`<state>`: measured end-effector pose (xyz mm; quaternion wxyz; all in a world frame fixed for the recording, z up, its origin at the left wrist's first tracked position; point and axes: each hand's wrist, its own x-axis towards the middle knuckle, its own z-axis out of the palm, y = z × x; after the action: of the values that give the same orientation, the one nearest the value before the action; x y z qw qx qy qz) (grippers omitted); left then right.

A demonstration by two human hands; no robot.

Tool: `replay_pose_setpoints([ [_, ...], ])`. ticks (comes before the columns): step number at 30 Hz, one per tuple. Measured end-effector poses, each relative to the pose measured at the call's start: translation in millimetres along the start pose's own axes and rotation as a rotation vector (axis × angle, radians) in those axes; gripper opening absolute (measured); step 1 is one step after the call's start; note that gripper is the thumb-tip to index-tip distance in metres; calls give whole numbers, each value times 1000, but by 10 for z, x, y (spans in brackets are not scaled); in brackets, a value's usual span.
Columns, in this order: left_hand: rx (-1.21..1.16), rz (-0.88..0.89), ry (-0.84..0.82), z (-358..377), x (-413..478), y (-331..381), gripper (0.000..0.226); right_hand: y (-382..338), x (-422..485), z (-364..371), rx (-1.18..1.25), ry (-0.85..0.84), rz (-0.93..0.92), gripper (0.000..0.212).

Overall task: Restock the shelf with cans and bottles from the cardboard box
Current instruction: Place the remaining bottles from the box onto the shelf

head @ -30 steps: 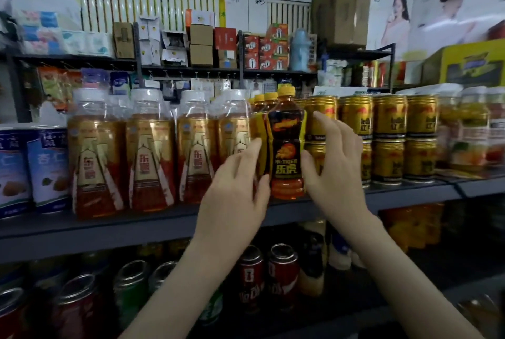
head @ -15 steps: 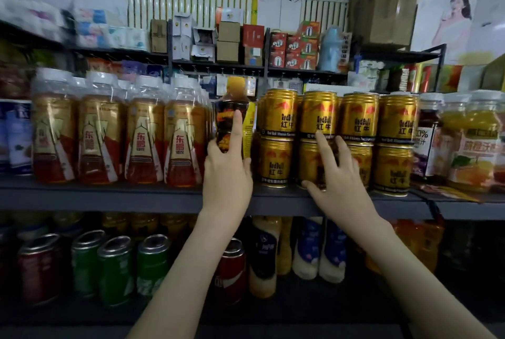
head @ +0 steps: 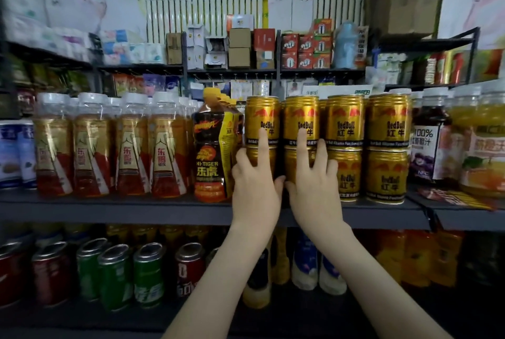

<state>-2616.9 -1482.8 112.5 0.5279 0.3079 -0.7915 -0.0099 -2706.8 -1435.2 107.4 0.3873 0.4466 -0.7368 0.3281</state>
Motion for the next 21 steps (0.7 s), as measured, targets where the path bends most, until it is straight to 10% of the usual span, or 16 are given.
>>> replay_pose_setpoints([
  [21, 7, -89, -197, 33, 51, -35, 105, 519, -10, -201, -33, 59, -29, 95],
])
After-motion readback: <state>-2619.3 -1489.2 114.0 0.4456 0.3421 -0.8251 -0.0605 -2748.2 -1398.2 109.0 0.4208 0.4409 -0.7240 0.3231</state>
